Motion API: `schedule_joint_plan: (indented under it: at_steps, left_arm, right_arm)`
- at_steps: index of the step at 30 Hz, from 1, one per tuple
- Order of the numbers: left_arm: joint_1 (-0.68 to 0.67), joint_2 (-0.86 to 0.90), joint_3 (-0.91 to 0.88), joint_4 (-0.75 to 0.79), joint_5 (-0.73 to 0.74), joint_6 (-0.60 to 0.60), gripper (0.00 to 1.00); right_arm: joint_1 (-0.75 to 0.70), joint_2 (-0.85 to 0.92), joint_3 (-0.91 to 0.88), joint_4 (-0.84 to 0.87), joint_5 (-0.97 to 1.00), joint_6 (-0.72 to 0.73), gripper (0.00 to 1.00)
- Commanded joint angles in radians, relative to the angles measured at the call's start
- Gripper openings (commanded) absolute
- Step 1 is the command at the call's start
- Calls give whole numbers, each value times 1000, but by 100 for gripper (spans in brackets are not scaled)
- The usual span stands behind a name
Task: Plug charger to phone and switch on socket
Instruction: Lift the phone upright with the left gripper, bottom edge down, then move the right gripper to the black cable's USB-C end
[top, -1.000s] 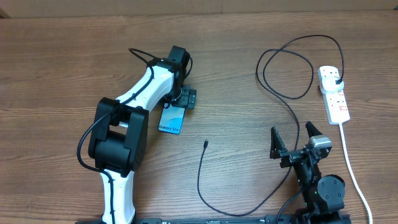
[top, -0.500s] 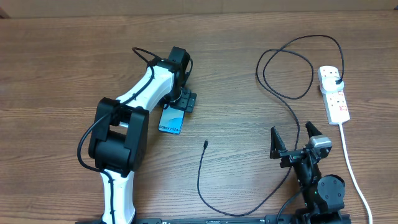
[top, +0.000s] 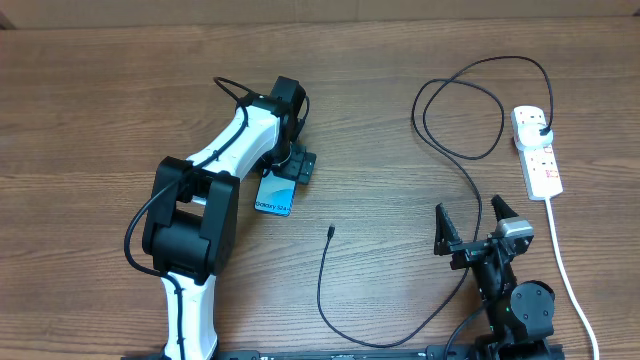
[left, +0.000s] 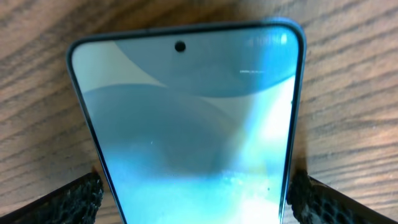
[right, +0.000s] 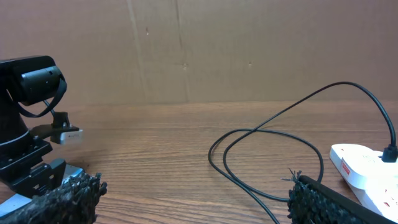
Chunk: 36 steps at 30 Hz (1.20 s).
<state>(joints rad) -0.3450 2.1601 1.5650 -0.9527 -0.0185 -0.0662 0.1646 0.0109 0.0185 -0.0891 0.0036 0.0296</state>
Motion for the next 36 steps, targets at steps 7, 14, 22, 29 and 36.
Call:
schedule_joint_plan:
  at_steps: [7,14,22,29,36]
  left_arm:
    - [4,28,-12,13,19,44,100]
    - [4,28,-12,37,19,23,100]
    - [5,28,-12,53,11,4,100]
    - [4,28,-12,39,11,15,100]
    - [4,28,-12,33,12,15,100]
  right_arm:
    - [5,-8,-11,6,-2,-1,100]
    - [5,-8,-11,6,-2,-1,100]
    - [5,-8,-11,6,-2,-1,100]
    - [5,-8,-11,6,-2,-1,100]
    - [5,-8,-11,6,-2,-1,100]
